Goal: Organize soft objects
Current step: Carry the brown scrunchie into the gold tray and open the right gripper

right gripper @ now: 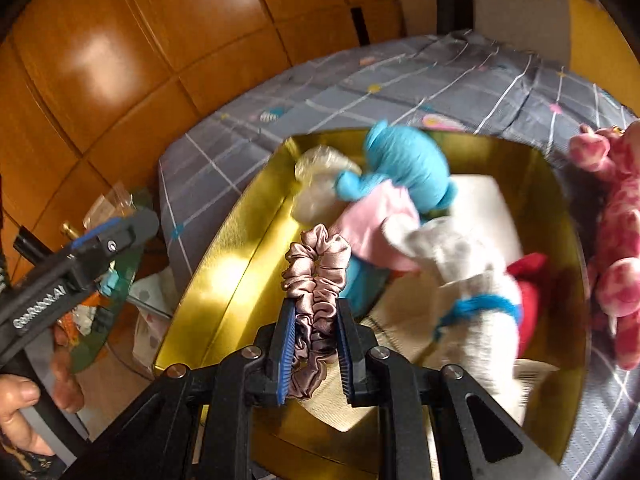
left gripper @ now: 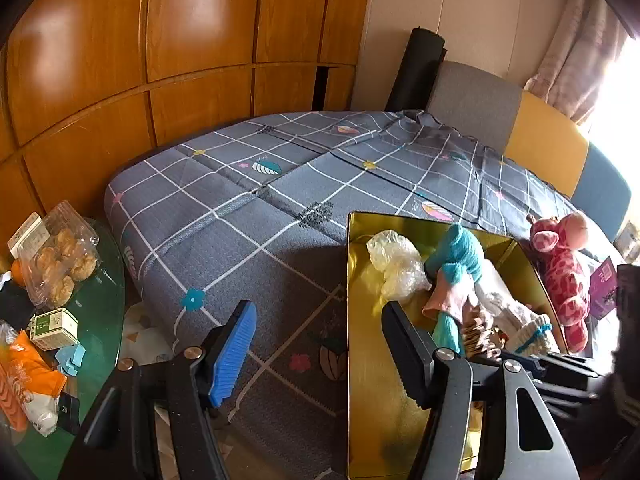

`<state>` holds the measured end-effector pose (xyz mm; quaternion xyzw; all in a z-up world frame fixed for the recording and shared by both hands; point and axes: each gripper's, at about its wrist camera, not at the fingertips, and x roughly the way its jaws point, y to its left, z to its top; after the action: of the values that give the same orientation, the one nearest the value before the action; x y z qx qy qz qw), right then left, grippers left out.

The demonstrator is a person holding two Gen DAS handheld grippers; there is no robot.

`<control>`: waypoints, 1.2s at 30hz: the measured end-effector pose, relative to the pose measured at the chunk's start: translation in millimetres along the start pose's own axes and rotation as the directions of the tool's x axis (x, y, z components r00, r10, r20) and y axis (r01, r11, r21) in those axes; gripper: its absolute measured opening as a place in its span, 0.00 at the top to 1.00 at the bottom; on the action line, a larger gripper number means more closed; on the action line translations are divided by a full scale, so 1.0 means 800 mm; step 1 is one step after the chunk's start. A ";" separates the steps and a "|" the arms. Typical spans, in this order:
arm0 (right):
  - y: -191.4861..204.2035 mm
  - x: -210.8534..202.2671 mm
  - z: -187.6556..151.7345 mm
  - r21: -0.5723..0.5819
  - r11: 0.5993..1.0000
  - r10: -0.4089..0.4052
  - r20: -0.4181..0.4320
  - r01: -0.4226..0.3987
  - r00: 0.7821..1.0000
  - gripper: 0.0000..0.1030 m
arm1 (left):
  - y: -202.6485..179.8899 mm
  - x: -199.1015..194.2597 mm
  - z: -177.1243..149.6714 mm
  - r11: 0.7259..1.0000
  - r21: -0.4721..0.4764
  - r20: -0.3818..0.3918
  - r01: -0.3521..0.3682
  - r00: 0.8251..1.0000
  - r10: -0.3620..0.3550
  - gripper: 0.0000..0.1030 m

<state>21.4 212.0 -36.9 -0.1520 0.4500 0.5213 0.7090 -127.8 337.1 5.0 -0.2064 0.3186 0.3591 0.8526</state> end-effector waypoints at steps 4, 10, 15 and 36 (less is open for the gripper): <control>-0.005 0.022 -0.007 -0.003 0.999 -0.044 -0.048 0.043 0.998 0.82 | -0.005 0.004 -0.003 1.000 0.016 -0.006 0.005 1.000 -0.005 0.36; -0.019 0.038 -0.018 0.007 0.994 -0.105 -0.082 0.106 0.991 0.82 | -0.019 0.004 -0.011 0.999 0.041 -0.017 0.017 1.000 -0.016 0.36; -0.020 0.032 -0.023 0.007 0.995 -0.104 -0.061 0.104 0.993 0.81 | -0.026 0.005 -0.015 0.998 0.053 -0.024 0.028 0.999 -0.027 0.36; -0.018 -0.020 -0.038 0.039 0.995 -0.095 0.022 0.094 0.995 0.64 | -0.044 -0.010 -0.016 0.994 0.090 -0.010 0.057 0.998 -0.056 0.36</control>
<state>18.9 176.1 -44.5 -0.1536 0.4434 0.4803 0.7410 -110.9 302.8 5.3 -0.1779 0.3318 0.3193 0.8696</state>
